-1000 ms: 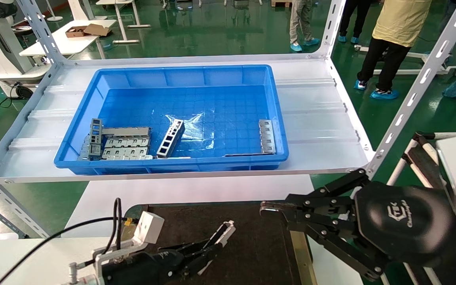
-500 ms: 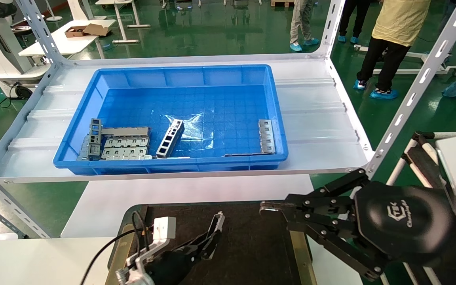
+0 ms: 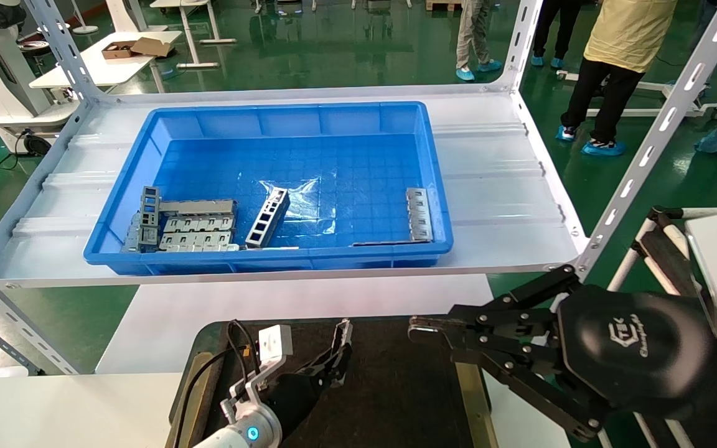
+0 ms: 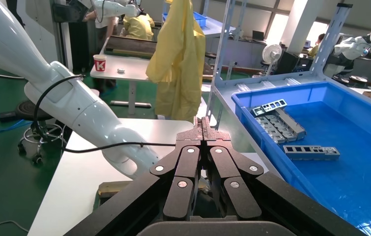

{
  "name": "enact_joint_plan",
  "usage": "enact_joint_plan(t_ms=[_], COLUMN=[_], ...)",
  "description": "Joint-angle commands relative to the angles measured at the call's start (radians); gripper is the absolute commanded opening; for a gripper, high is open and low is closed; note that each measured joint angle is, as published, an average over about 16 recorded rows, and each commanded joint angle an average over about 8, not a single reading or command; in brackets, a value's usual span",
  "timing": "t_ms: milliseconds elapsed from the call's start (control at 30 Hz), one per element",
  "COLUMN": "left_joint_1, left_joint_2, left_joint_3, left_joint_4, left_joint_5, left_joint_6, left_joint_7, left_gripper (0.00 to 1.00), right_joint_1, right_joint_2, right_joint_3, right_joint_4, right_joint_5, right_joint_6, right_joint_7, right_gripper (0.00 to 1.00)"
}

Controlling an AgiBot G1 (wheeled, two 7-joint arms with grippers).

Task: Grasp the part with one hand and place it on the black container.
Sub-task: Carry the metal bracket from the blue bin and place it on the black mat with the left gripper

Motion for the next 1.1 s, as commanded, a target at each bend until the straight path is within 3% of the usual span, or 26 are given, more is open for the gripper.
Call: enact_joint_plan(t_ms=[33, 433, 467, 533, 733, 800, 1100], left_joint_1=[-0.006, -0.026, -0.026, -0.024, -0.018, -0.016, -0.014], left_joint_2=[0.019, 0.092, 0.096, 0.103, 0.113, 0.114, 0.116], left_joint_3=[0.002, 0.011, 0.009, 0.005, -0.003, -0.005, -0.01], left_joint_4=[0.027, 0.148, 0.153, 0.161, 0.177, 0.178, 0.175], left_joint_5=[-0.006, -0.012, -0.012, -0.011, -0.007, -0.006, 0.0], left_joint_6=[-0.013, -0.038, -0.04, -0.043, -0.045, -0.045, -0.042], left_joint_7=[-0.005, -0.008, -0.009, -0.011, -0.014, -0.016, -0.02], left_gripper=[0.0, 0.0, 0.01, 0.13, 0.87, 1.0, 1.0], right_joint_1=[0.0, 0.0, 0.0, 0.0, 0.0, 0.0, 0.0], right_joint_2=[0.0, 0.0, 0.0, 0.0, 0.0, 0.0, 0.0], right_joint_3=[0.0, 0.0, 0.0, 0.0, -0.001, -0.001, -0.001], right_joint_4=[0.0, 0.0, 0.0, 0.0, 0.0, 0.0, 0.0], right_joint_5=[0.0, 0.0, 0.0, 0.0, 0.0, 0.0, 0.001], right_joint_6=[0.0, 0.0, 0.0, 0.0, 0.0, 0.0, 0.0], right_joint_7=[0.0, 0.0, 0.0, 0.0, 0.0, 0.0, 0.0], right_gripper=[0.0, 0.0, 0.03, 0.25, 0.97, 1.0, 1.0])
